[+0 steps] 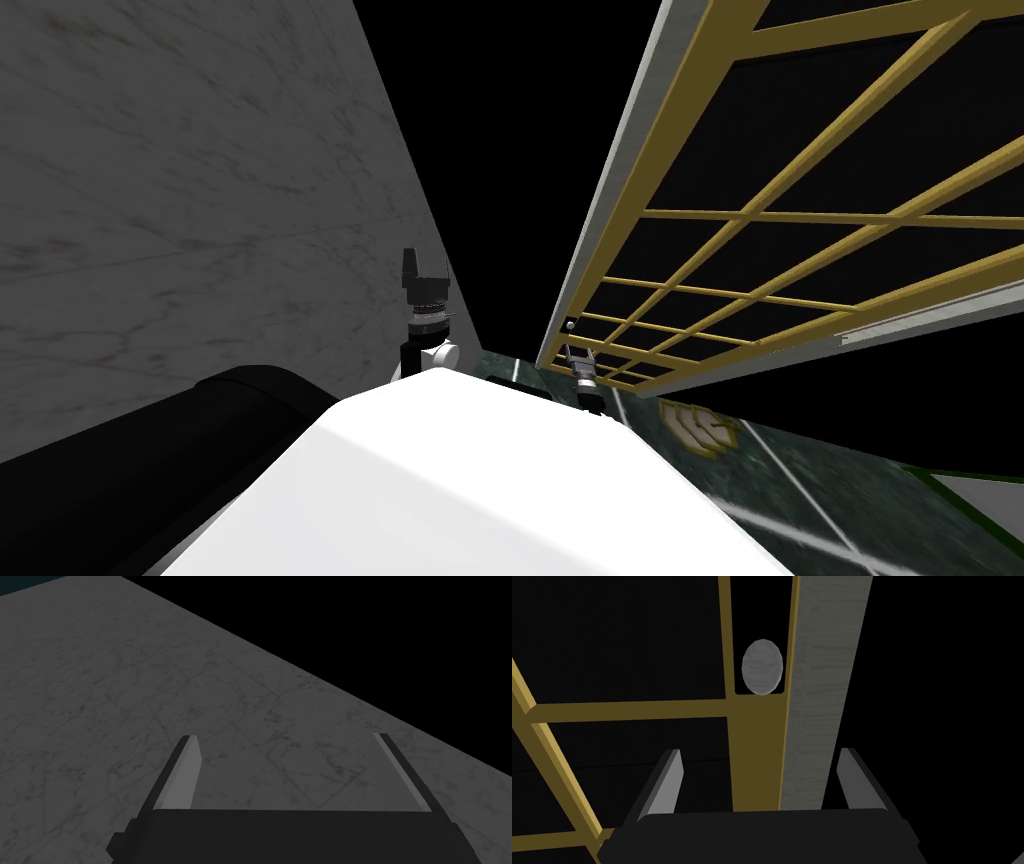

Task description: Pull the door open

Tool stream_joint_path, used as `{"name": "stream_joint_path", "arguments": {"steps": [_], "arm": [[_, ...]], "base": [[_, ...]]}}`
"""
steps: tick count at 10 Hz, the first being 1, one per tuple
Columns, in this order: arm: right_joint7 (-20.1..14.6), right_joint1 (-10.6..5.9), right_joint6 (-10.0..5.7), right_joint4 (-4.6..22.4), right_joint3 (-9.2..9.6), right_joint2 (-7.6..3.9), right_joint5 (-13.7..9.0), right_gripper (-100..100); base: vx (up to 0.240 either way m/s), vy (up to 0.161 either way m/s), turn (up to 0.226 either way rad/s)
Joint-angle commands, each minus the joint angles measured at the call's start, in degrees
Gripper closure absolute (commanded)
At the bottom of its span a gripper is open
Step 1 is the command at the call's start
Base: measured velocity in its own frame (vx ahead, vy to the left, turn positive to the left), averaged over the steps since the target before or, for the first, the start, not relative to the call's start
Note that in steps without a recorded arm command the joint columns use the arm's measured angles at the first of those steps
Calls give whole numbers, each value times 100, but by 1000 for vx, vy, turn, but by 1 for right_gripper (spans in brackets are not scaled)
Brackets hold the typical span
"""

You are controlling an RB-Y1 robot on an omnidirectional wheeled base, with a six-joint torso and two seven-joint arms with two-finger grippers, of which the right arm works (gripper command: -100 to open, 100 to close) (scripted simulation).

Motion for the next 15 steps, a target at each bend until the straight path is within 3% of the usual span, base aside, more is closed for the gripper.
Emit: {"name": "stream_joint_path", "arguments": {"steps": [1, 6, 8, 9, 14, 15], "arm": [[107, -78, 11, 88, -171, 24, -96, -100], [235, -128, -33, 163, -371, 158, -168, -100], [232, -85, -53, 175, -362, 175, -161, -100], [232, -85, -53, 175, -362, 175, -161, 100], [232, -85, -53, 175, -362, 175, -161, 100], [42, -88, -64, 196, -327, 154, -222, 100]], "base": [[153, 4, 135], [182, 2, 41], [110, 8, -30], [-30, 4, 25], [-7, 1, 4], [-52, -12, 40]]}}
